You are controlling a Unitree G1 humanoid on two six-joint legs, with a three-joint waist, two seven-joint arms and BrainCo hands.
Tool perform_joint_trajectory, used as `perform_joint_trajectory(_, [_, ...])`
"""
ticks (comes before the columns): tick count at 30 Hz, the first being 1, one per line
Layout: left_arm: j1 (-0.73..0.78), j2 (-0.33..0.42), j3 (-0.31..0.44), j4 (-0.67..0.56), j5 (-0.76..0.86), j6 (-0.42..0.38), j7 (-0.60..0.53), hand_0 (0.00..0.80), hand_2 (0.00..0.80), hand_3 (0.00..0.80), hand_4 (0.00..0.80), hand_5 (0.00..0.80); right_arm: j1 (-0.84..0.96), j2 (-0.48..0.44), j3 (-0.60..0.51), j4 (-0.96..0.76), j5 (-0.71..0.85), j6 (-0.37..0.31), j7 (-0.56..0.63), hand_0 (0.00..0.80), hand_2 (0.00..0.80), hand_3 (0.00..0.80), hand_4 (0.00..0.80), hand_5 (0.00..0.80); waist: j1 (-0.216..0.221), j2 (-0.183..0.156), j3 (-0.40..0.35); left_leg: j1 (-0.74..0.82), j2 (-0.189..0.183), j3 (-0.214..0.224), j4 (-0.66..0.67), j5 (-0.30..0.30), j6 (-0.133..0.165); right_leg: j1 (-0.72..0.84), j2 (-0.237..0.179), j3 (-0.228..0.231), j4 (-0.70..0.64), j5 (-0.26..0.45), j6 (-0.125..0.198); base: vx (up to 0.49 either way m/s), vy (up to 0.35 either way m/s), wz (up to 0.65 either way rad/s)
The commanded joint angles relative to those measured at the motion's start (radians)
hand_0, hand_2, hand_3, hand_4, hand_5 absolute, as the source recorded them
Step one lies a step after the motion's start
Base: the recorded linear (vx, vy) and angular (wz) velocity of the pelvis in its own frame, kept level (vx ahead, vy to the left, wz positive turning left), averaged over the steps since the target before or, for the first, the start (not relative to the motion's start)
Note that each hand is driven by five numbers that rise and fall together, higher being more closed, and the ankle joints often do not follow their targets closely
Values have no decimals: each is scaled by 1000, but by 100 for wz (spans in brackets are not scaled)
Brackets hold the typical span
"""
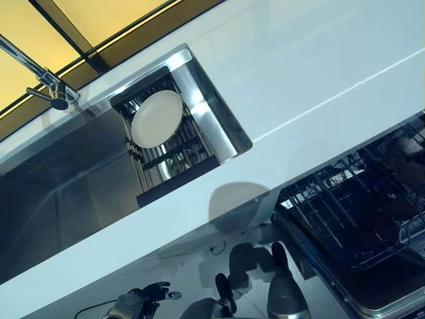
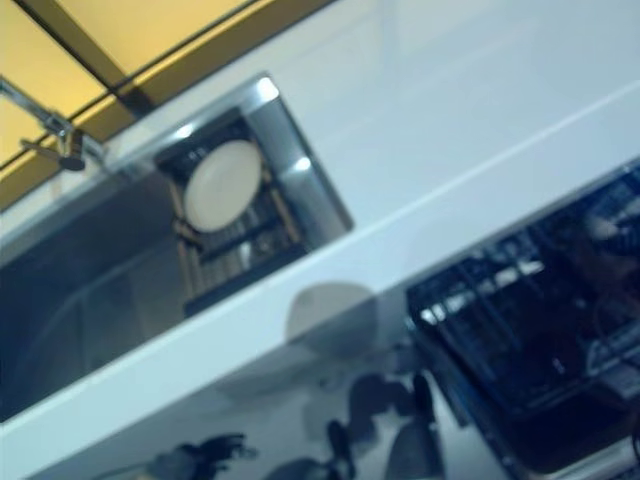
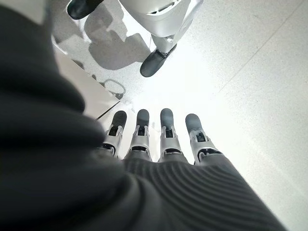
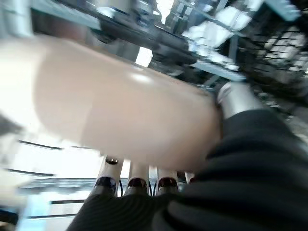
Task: Take plates into dishwasher
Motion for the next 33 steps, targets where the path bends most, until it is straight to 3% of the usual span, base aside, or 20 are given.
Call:
perform_joint_trajectory(1, [4, 35, -34, 65, 24, 1, 8, 0, 0, 0, 0, 0, 21, -13, -2, 38, 13, 24, 0, 0, 0, 0, 0, 0, 1, -127, -93, 68, 35, -21, -1, -27, -31, 7, -61, 47, 4, -5, 91, 0, 0, 0])
perform_joint_trajectory(15, [17, 57, -1, 88, 45, 15, 20, 0, 0, 0, 0, 0, 52, -87, -40, 32, 33, 22, 29, 0, 0, 0, 0, 0, -11, -215, -137, 89, 54, -2, -1, -41, -23, 17, -31, 74, 4, 1, 93, 27, -5, -4])
perform_joint_trajectory(26, [36, 76, 27, 111, 47, 28, 35, 0, 0, 0, 0, 0, 3, -275, -53, 14, 83, 21, 110, 0, 0, 0, 0, 0, -29, -295, -182, 105, 70, 17, -1, -42, -24, 36, 0, 98, 4, 3, 91, 42, -1, -4])
perform_joint_trajectory(33, [43, 85, 17, 127, 23, 29, 51, 0, 0, 0, 0, 0, -179, -382, 58, 49, 92, -33, 79, 0, 0, 0, 0, 0, -12, -333, -208, 110, 78, 11, -1, -35, -26, 56, 14, 94, 4, -2, 85, 29, -6, -5])
